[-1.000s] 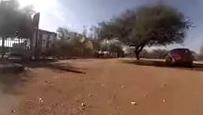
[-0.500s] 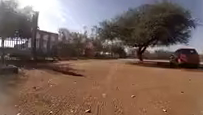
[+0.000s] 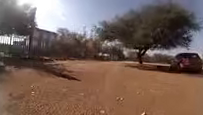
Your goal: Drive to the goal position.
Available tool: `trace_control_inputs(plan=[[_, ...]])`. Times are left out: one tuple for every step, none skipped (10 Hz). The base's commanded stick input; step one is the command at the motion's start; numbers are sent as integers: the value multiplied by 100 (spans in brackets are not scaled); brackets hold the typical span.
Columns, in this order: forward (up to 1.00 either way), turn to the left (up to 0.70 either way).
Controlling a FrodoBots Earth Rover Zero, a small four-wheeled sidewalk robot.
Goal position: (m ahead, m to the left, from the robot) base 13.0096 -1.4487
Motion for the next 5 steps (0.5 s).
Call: trace_control_inputs(plan=[[100,0],[100,0],[100,0],[100,0],[100,0]])
